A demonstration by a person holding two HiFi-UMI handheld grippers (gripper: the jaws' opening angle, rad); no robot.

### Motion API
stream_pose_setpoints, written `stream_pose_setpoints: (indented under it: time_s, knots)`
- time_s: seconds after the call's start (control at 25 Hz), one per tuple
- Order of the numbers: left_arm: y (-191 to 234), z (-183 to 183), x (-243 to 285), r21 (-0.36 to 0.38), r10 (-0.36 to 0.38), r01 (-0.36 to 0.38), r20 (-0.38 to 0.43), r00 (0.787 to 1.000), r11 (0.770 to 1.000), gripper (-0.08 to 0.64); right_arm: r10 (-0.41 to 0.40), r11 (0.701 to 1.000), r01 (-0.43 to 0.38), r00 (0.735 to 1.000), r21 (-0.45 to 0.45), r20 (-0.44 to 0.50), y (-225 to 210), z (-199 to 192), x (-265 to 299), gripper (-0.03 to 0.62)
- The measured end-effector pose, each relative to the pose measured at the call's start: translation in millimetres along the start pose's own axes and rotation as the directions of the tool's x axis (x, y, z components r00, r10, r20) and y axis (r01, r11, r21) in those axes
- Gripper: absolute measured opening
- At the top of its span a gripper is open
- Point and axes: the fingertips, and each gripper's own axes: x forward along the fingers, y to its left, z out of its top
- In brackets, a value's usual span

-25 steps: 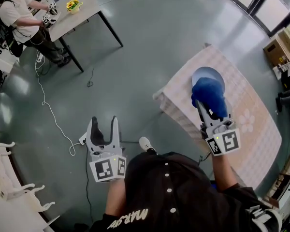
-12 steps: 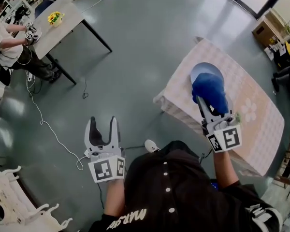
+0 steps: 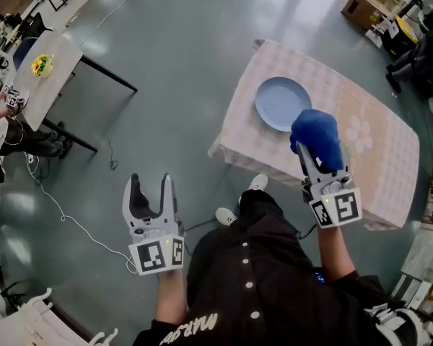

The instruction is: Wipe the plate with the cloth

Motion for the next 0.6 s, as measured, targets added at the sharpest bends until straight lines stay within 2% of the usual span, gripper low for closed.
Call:
stream_pose_setpoints:
  time_s: [0.6]
  knots:
    - [-93, 16, 114, 0.039, -0.159, 0.159, -0.001, 0.987, 0.987, 0.285, -0.169, 0.986, 0.169, 0.986, 0.009, 0.014, -118, -8, 2, 0.229]
